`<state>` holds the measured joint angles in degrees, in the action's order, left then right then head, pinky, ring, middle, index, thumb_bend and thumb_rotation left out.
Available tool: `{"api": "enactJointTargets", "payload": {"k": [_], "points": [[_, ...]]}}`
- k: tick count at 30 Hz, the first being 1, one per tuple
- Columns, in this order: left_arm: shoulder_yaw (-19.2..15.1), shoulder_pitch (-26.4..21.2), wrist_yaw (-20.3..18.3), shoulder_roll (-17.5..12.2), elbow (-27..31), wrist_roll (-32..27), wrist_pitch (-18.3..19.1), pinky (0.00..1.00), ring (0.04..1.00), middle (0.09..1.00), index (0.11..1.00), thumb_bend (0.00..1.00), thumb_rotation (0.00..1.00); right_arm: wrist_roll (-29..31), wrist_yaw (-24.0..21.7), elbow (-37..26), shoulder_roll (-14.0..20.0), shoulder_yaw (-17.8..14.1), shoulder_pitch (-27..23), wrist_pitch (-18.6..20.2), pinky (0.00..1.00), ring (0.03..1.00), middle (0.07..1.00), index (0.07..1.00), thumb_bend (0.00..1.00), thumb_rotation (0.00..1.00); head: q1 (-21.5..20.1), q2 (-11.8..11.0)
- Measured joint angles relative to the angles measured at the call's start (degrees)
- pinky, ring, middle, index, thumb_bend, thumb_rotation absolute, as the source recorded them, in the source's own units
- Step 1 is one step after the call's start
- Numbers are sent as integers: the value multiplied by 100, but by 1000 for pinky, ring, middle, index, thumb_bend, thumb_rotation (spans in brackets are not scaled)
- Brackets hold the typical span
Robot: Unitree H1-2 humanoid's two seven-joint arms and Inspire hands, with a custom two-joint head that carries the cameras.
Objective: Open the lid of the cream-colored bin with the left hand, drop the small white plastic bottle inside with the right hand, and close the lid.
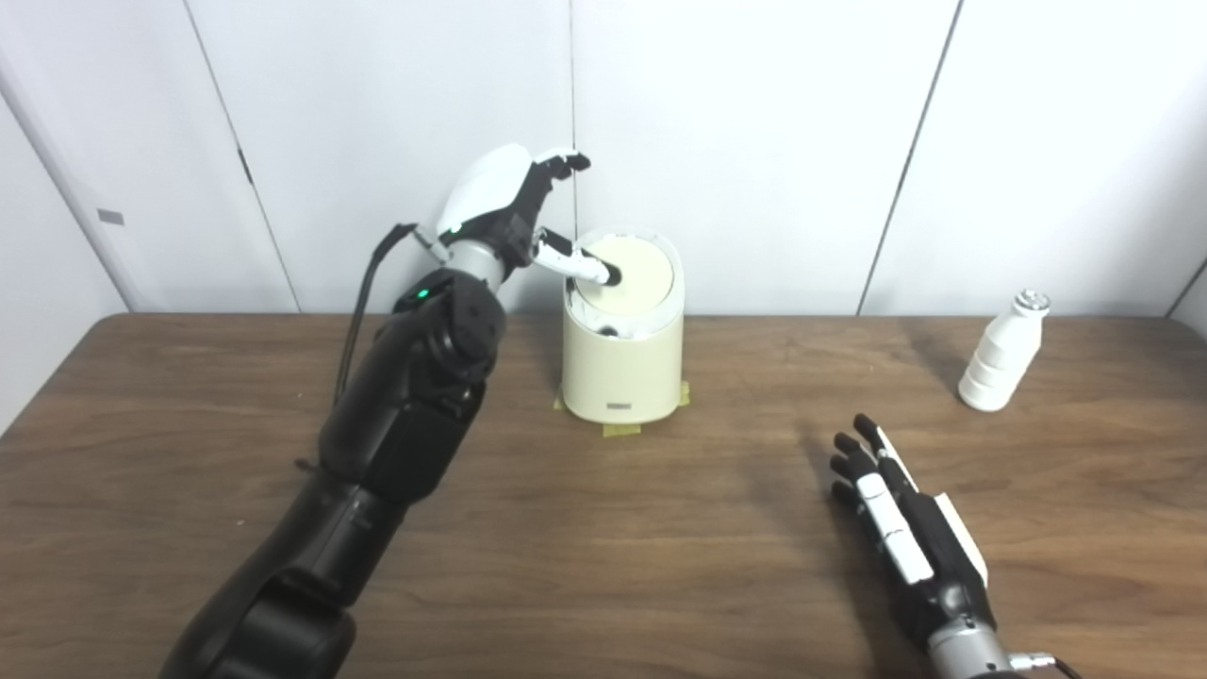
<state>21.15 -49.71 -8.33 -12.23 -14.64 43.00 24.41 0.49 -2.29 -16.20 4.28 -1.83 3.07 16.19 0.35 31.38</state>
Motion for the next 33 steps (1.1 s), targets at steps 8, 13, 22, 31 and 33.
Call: {"api": "enactJointTargets", "payload": {"k": [8, 13, 22, 31, 33], "points": [[519, -182, 566, -104, -534, 852, -497, 763, 839, 851, 869, 985, 184, -1, -1, 19, -18, 13, -1, -20, 874, 914, 937, 972, 578, 823, -18, -18], [568, -250, 670, -91, -848, 929, -639, 767, 827, 842, 865, 980, 182, -17, 2, 64, -17, 38, -4, -84, 877, 921, 941, 976, 564, 829, -44, -26], [636, -378, 791, -19, -1054, 965, -828, 768, 828, 843, 867, 983, 185, -114, 40, 123, -41, 81, -41, -147, 865, 911, 938, 978, 585, 855, -105, -35], [650, -379, 803, -13, -1065, 968, -942, 759, 833, 846, 864, 1000, 217, -150, 42, 136, -46, 107, -55, -152, 881, 918, 946, 984, 567, 881, -123, -53], [648, -379, 803, 7, -1065, 969, -946, 748, 832, 845, 867, 1000, 221, -171, 43, 140, -46, 109, -60, -153, 877, 916, 944, 983, 563, 879, -123, -53]]}}
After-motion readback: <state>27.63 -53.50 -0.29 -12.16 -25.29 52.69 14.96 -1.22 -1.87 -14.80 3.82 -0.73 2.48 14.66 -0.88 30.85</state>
